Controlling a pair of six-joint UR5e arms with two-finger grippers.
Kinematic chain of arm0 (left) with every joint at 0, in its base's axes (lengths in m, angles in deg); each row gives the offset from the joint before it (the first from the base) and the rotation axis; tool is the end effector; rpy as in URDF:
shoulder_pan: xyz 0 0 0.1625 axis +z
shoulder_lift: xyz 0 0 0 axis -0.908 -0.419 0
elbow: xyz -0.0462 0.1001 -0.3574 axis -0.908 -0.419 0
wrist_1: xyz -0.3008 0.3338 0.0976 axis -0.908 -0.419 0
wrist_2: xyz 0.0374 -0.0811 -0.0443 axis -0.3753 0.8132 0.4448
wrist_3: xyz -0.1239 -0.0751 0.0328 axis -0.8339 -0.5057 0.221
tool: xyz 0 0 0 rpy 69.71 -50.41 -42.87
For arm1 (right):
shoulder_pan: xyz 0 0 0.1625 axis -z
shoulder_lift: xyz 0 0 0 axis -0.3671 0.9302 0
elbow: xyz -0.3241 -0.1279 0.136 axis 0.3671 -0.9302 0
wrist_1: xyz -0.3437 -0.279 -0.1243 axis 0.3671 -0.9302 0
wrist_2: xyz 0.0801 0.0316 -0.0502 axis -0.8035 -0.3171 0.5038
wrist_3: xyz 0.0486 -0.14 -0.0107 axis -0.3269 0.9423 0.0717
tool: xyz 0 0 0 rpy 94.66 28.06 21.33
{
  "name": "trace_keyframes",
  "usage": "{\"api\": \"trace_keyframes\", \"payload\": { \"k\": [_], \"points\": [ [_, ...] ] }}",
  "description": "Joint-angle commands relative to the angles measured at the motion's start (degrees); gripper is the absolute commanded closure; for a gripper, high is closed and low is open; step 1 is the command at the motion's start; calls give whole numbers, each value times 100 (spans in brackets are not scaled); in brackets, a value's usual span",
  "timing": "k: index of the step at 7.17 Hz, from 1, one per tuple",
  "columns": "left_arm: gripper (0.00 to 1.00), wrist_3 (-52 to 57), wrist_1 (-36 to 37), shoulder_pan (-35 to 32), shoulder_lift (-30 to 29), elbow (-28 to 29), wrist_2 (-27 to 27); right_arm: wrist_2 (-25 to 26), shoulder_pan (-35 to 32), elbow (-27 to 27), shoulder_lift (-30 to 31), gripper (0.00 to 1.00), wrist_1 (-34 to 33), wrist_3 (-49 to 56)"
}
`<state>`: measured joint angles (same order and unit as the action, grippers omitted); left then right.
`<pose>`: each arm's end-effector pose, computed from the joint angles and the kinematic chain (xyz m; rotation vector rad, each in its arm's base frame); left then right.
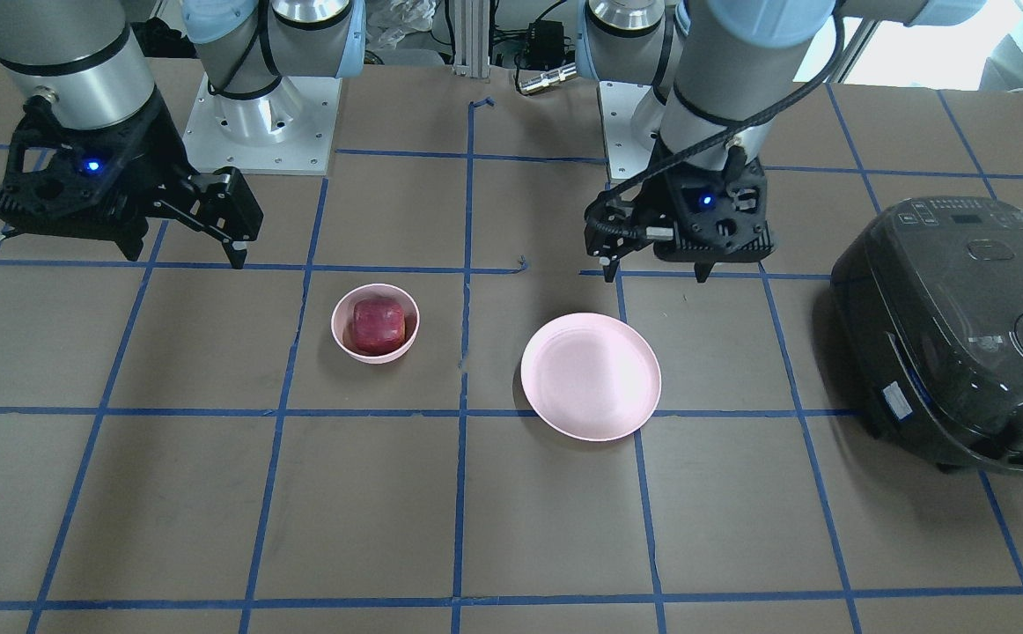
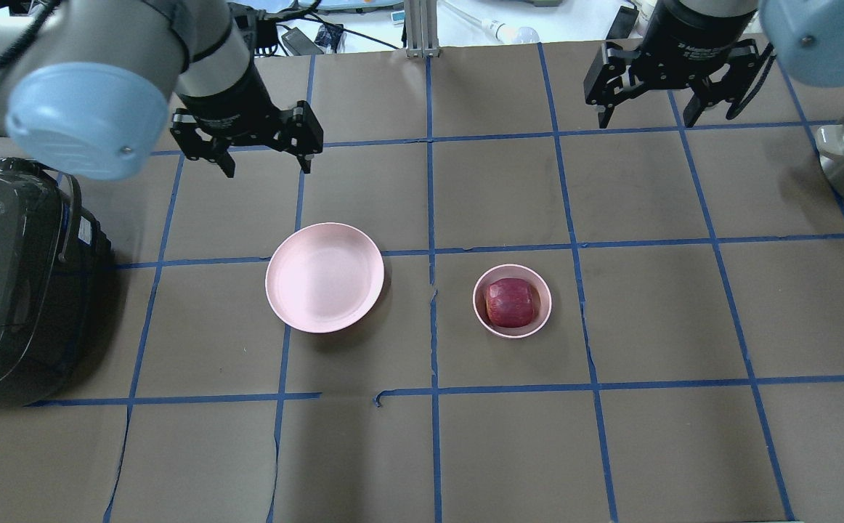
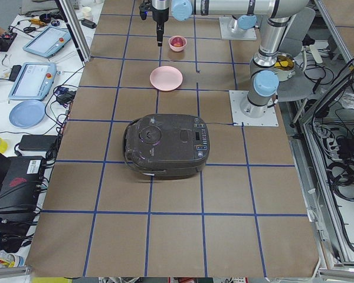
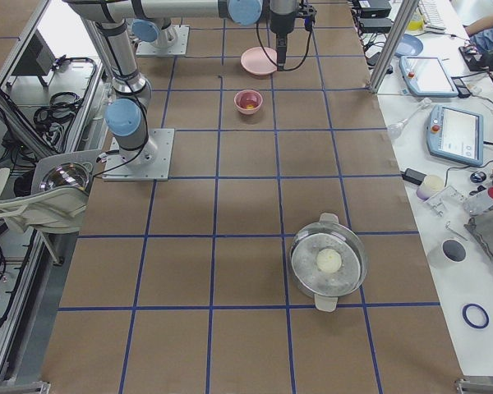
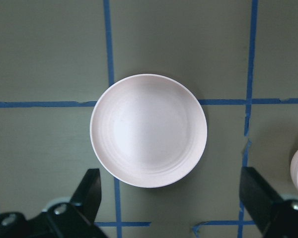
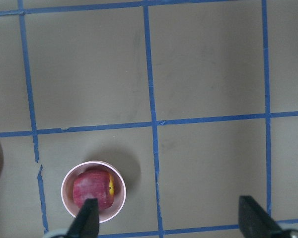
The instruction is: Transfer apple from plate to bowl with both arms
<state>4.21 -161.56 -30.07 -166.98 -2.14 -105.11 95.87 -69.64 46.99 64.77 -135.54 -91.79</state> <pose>-0.1835 -0.5592 0.3775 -0.0323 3.1312 -0.0812 0.1423 -0.5714 0.4041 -0.0776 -3.1225 0.0986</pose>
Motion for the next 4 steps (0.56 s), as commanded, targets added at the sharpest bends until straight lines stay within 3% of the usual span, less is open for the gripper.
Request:
{"api": "trace_keyframes", "payload": {
  "k": [1, 4],
  "points": [
    [0, 172, -747, 143, 166, 666, 12, -625, -76, 10, 57, 0, 61, 21],
    [0, 576, -643, 169, 122, 668, 39, -235, -75, 19, 49, 0, 114, 91]
  ]
}}
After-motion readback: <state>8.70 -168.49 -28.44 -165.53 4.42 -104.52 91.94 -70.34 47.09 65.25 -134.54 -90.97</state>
